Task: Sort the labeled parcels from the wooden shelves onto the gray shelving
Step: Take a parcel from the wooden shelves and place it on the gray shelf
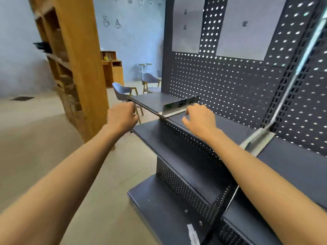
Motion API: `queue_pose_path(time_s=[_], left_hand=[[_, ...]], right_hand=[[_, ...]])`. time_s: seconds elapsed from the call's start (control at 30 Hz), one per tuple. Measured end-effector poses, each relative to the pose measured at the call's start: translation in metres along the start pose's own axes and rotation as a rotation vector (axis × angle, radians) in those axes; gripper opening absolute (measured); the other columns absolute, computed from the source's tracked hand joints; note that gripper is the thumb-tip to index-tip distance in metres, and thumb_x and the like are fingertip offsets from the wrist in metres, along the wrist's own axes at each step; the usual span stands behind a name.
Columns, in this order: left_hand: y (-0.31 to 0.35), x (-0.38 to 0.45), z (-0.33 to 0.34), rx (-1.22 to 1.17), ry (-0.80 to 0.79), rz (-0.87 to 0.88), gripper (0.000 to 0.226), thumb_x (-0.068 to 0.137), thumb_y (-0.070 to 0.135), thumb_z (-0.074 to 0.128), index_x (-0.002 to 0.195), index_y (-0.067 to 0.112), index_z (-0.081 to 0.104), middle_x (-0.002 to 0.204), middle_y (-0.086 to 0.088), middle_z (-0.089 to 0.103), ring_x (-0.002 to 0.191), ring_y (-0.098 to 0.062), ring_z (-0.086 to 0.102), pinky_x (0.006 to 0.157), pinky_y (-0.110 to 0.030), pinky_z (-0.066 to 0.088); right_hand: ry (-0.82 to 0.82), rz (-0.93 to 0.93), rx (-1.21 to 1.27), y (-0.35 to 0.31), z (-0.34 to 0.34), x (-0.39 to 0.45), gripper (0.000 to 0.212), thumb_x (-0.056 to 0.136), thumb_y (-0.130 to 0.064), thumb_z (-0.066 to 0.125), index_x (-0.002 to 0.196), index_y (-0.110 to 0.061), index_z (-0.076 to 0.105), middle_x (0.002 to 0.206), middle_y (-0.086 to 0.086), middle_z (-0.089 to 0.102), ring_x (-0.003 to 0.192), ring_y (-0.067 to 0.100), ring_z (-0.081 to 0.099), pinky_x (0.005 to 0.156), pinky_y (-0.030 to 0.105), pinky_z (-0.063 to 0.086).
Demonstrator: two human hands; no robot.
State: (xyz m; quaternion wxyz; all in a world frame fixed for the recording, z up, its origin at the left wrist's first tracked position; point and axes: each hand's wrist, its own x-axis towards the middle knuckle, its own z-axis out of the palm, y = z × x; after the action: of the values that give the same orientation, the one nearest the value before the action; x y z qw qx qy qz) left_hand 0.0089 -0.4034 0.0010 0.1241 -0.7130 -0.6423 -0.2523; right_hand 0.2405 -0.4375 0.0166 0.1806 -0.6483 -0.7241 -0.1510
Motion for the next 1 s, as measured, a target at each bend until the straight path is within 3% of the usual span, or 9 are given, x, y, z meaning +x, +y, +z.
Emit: queue_pose_path(time_s=[0.07, 0.2, 0.3, 0.43, 0.57, 0.73, 0.87, 1.0], left_hand=[[-0.033, 0.001, -0.005, 0.040, 0.006, -0.060, 0.015, 0.092, 0.027, 0.056, 0.096, 0.014, 0.063, 0.089, -0.004, 0.063, 0.081, -0.022, 0.057, 0.061, -0.031, 0.041], [-0.089, 0.004, -0.009, 0.115, 0.009, -0.173, 0.019, 0.092, 0.028, 0.057, 0.094, 0.012, 0.066, 0.091, -0.007, 0.067, 0.081, -0.024, 0.061, 0.062, -0.030, 0.042], [-0.127, 0.008, -0.008, 0.167, 0.009, -0.259, 0.019, 0.093, 0.026, 0.056, 0.093, 0.009, 0.065, 0.083, -0.006, 0.061, 0.072, -0.018, 0.050, 0.063, -0.030, 0.037], [-0.165, 0.025, -0.008, 0.251, -0.007, -0.361, 0.021, 0.095, 0.024, 0.051, 0.098, 0.008, 0.064, 0.090, -0.010, 0.062, 0.080, -0.024, 0.052, 0.066, -0.030, 0.034], [-0.205, 0.055, -0.012, 0.316, 0.009, -0.444, 0.020, 0.093, 0.022, 0.050, 0.099, 0.011, 0.065, 0.101, -0.011, 0.066, 0.097, -0.030, 0.059, 0.068, -0.031, 0.034], [-0.257, 0.088, -0.017, 0.389, 0.050, -0.539, 0.019, 0.092, 0.021, 0.051, 0.097, 0.011, 0.066, 0.101, -0.010, 0.067, 0.097, -0.030, 0.059, 0.068, -0.032, 0.037], [-0.300, 0.104, -0.015, 0.448, 0.049, -0.598, 0.019, 0.092, 0.021, 0.051, 0.097, 0.010, 0.065, 0.101, -0.013, 0.066, 0.097, -0.033, 0.059, 0.069, -0.032, 0.035], [-0.347, 0.120, -0.008, 0.475, 0.086, -0.613, 0.019, 0.094, 0.023, 0.051, 0.096, 0.009, 0.064, 0.096, -0.011, 0.066, 0.089, -0.028, 0.057, 0.065, -0.033, 0.033]], right_hand=[[-0.014, -0.062, 0.028, -0.030, 0.014, 0.018, 0.030, 0.095, -0.026, 0.050, 0.116, -0.006, 0.060, 0.119, 0.013, 0.057, 0.111, 0.033, 0.051, 0.081, 0.038, 0.041], [-0.047, -0.175, 0.073, -0.085, 0.041, 0.056, 0.028, 0.096, -0.027, 0.050, 0.115, -0.008, 0.058, 0.116, 0.012, 0.058, 0.108, 0.032, 0.052, 0.077, 0.035, 0.038], [-0.047, -0.237, 0.102, -0.122, 0.061, 0.086, 0.032, 0.095, -0.028, 0.050, 0.119, -0.009, 0.058, 0.119, 0.013, 0.058, 0.109, 0.031, 0.053, 0.082, 0.038, 0.043], [-0.029, -0.321, 0.167, -0.164, 0.091, 0.134, 0.035, 0.094, -0.028, 0.051, 0.125, -0.012, 0.056, 0.122, 0.011, 0.057, 0.110, 0.030, 0.054, 0.086, 0.039, 0.044], [0.008, -0.393, 0.220, -0.203, 0.115, 0.191, 0.026, 0.094, -0.028, 0.050, 0.113, -0.013, 0.061, 0.112, 0.009, 0.061, 0.104, 0.027, 0.056, 0.083, 0.037, 0.046], [0.003, -0.460, 0.360, -0.253, 0.136, 0.259, 0.020, 0.096, -0.027, 0.052, 0.103, -0.010, 0.061, 0.100, 0.008, 0.062, 0.089, 0.022, 0.056, 0.072, 0.031, 0.044], [-0.020, -0.510, 0.414, -0.296, 0.160, 0.295, 0.021, 0.095, -0.029, 0.054, 0.100, -0.010, 0.062, 0.097, 0.008, 0.063, 0.091, 0.025, 0.059, 0.081, 0.039, 0.052], [-0.030, -0.565, 0.433, -0.342, 0.190, 0.324, 0.021, 0.094, -0.028, 0.054, 0.097, -0.009, 0.063, 0.092, 0.009, 0.062, 0.087, 0.025, 0.060, 0.078, 0.040, 0.055]])
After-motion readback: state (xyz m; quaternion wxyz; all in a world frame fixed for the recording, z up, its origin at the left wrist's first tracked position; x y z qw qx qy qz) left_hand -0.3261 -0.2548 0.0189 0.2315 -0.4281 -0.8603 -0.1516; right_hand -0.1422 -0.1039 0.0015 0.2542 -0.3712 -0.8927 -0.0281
